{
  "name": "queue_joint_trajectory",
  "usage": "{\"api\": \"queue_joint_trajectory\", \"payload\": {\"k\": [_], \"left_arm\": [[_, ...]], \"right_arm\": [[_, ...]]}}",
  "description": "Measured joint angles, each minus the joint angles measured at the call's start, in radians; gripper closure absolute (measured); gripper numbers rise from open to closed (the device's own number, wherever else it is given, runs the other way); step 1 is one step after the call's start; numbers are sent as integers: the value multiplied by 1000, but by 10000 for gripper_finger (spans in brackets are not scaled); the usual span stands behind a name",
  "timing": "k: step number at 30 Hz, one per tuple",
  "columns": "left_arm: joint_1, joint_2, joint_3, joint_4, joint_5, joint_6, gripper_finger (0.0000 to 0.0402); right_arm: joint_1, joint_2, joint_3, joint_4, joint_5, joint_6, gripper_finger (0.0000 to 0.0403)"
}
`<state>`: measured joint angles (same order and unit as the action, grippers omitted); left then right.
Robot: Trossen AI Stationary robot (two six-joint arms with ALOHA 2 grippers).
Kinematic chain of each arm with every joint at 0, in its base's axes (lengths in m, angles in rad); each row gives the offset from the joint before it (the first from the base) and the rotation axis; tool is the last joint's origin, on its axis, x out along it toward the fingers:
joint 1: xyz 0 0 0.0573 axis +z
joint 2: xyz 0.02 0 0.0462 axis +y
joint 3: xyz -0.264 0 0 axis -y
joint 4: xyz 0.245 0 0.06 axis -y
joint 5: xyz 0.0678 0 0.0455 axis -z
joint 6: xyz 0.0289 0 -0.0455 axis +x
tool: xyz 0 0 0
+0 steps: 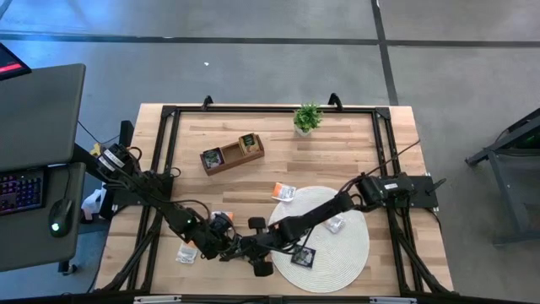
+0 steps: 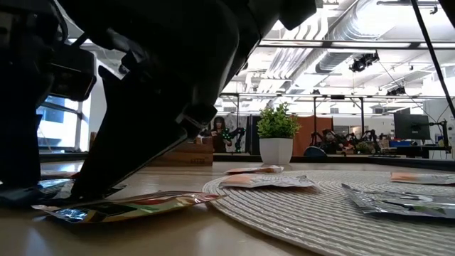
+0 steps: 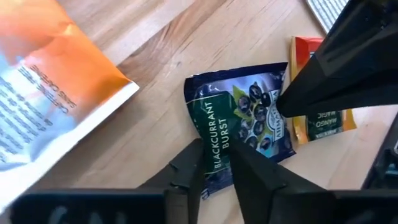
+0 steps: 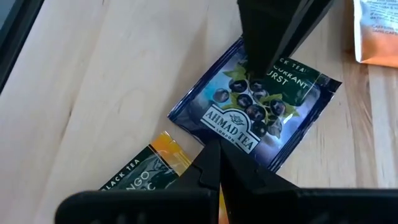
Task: Pick & Place Tea
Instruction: Put the violet tea bag into the left section of the wooden organizer
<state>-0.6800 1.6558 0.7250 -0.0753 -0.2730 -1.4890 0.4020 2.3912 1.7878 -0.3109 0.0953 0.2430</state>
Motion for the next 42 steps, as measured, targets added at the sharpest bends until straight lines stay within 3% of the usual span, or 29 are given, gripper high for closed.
{"api": "queue_joint_trajectory", "payload": {"k": [7, 12, 18, 21, 28, 33, 39, 42], "left_arm": [[0, 0, -2, -11, -34, 95, 395], [0, 1, -2, -12, -67, 95, 398], [2, -41, -4, -99, -132, 101, 401], [2, -112, 13, -240, -174, 101, 401], [17, -325, 121, -804, -362, 98, 401], [98, -464, 165, -1148, -366, 170, 401], [278, -511, 163, -1237, -410, 438, 401], [364, -512, 163, -1220, -428, 592, 401]], "right_arm": [[-2, 1, 0, -5, 9, -8, 403], [-2, 1, -1, -6, 31, -42, 403], [-2, -47, -6, -127, 135, -69, 403], [-5, -87, -7, -236, 221, -69, 403], [-48, -198, -6, -502, 359, -45, 403], [-73, -296, -5, -668, 540, -14, 403], [-103, -372, -81, -672, 699, 139, 403], [-123, -391, -188, -595, 598, 142, 403]]}}
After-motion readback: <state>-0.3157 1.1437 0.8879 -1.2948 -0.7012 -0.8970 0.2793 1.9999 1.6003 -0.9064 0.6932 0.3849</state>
